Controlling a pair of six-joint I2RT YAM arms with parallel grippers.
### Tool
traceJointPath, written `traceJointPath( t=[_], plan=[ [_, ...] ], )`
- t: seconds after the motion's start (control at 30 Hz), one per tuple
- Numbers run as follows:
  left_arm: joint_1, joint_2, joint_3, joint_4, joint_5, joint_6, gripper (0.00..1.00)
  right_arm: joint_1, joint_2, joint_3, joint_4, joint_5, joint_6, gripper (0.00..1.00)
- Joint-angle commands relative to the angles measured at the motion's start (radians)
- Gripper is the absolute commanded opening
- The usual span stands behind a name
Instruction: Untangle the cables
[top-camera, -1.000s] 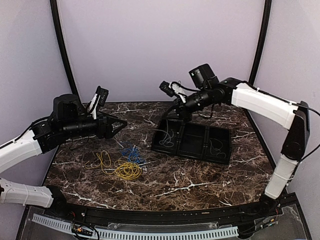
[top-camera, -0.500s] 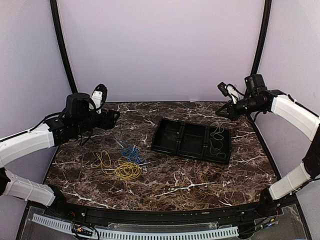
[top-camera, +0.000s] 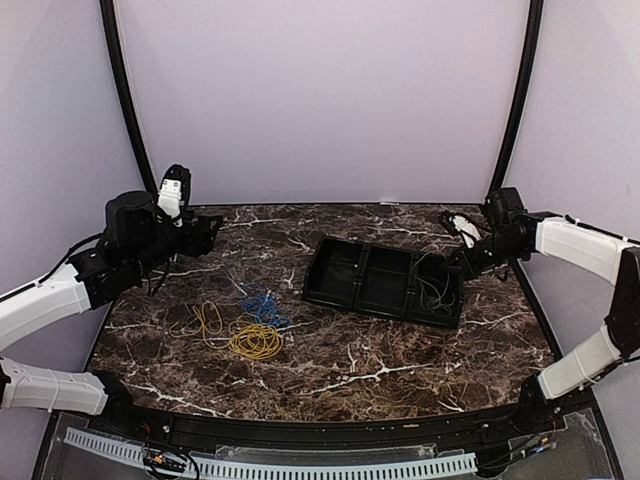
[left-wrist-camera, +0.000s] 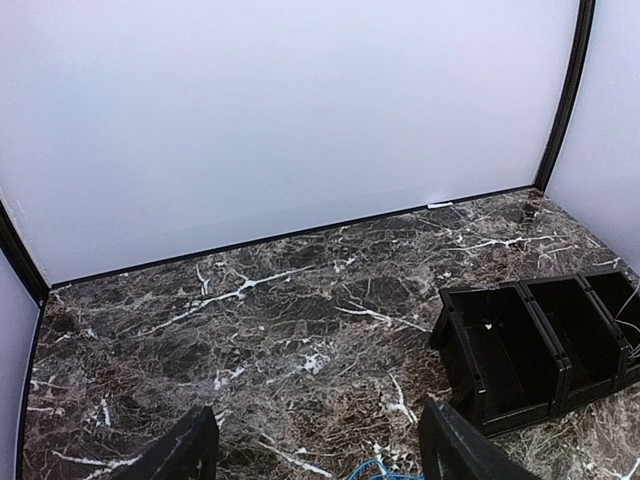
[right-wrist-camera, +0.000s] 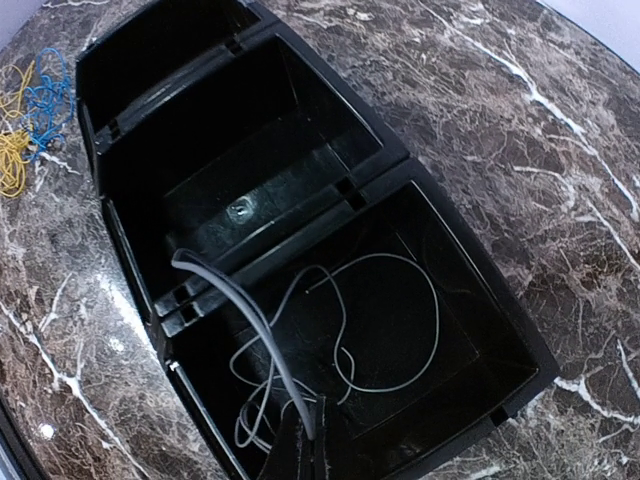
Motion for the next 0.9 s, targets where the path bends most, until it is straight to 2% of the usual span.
traceJointPath(
  t=[0.0, 0.33, 0.5, 0.87],
  plan=[
    [0.004, -0.008, -0.018, 0.026, -0.017, 0.013, 0.71, -0.019, 0.014, 0.003, 0.064, 0.044, -0.026, 0.0],
    [0.006, 0.003, -0.019, 0.025, -0.024, 0.016, 0.71, -0.015, 0.066, 0.019, 0.102, 0.218, -0.017, 0.0],
    [0.007, 0.014, -0.015, 0.022, -0.021, 0.014, 0.71, 0.066, 0.11, 0.022, 0.09, 0.349, -0.052, 0.0],
    [0.007, 0.001, -0.018, 0.018, -0.022, 0.007, 0.71, 0.102, 0.213, 0.078, 0.061, 0.335, -0.033, 0.0]
  ],
)
